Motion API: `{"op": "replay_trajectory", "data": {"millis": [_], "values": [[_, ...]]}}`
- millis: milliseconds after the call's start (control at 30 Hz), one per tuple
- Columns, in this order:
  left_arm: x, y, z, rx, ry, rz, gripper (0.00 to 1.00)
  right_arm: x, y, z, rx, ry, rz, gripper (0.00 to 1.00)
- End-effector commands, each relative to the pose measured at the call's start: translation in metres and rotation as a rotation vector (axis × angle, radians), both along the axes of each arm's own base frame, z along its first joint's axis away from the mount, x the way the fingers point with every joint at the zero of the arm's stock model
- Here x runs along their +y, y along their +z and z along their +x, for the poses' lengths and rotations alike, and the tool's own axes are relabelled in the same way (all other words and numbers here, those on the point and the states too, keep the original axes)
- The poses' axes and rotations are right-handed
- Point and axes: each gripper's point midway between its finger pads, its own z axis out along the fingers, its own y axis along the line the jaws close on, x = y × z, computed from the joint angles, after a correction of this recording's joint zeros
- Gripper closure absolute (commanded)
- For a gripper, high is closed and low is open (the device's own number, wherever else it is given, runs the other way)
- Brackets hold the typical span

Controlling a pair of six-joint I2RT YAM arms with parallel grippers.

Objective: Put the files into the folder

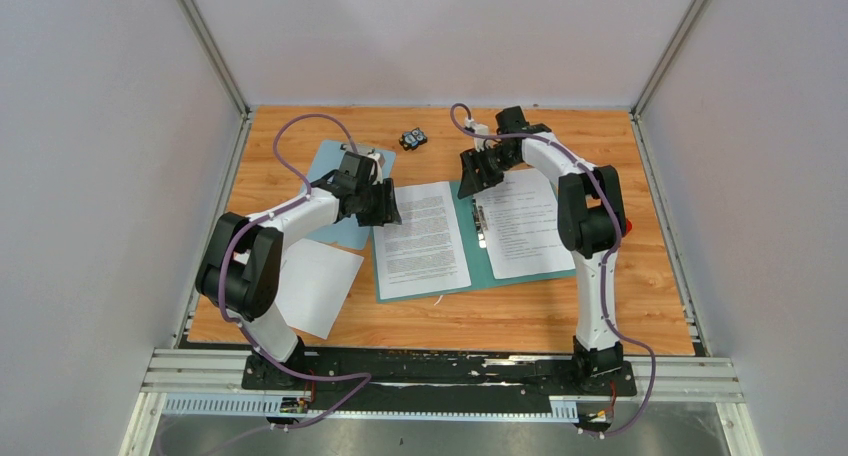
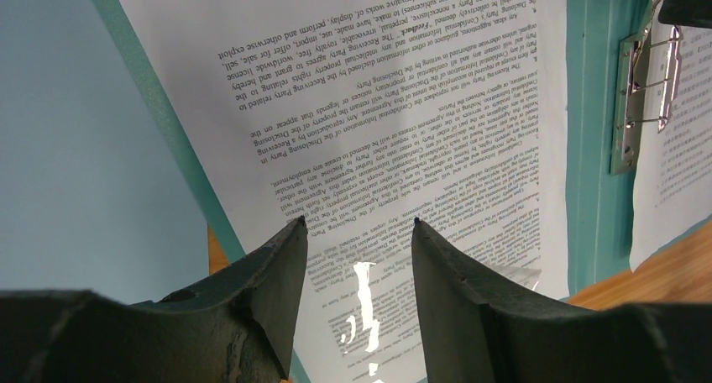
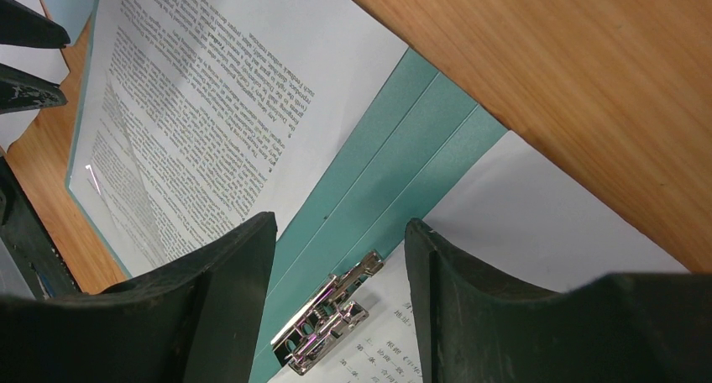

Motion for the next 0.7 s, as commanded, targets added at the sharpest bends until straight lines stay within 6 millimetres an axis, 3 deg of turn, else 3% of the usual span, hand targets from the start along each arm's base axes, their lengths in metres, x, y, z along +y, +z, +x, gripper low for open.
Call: {"op": "replay_trajectory", "data": {"millis": [0,267,667], "values": [[-0.001,0.005,0.005,-0.037,-0.007,0.002,0.43,0.009,0.008,0.0,-0.021,0.051,0.031,0.41],[-0.001,0.004,0.005,-0.034,-0.004,0.004,0.43,0.008,0.007,-0.007,-0.006,0.078,0.036,0.41],[-0.001,0.002,0.005,-0.032,0.002,0.002,0.44,0.015,0.031,-0.027,-0.004,0.155,0.119,0.42]]}}
